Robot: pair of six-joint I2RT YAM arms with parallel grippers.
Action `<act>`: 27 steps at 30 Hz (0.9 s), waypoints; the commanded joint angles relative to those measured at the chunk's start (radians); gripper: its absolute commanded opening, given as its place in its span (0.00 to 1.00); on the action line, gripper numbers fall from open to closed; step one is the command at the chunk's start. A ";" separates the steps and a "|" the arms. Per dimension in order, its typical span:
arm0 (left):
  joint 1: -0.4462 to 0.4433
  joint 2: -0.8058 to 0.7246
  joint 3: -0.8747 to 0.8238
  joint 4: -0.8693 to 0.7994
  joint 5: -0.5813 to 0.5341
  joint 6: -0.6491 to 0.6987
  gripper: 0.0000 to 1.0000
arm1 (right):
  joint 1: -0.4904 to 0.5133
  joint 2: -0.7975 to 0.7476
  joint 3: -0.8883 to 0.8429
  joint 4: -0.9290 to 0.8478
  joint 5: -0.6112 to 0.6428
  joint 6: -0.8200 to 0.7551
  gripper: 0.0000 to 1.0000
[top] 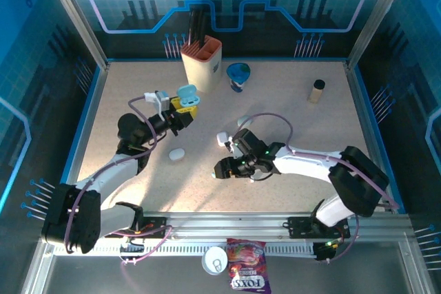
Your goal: Insert wireless bluetooth earbuds into charging case
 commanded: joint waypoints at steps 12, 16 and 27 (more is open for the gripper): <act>0.010 0.017 0.013 0.077 0.038 -0.046 0.35 | 0.003 0.183 0.147 -0.003 0.027 -0.006 0.66; 0.010 0.023 0.010 0.078 0.043 -0.049 0.35 | -0.027 0.192 0.159 -0.004 0.023 -0.017 0.66; 0.010 0.044 0.006 0.099 0.043 -0.053 0.35 | -0.051 0.228 0.218 -0.015 0.031 -0.043 0.66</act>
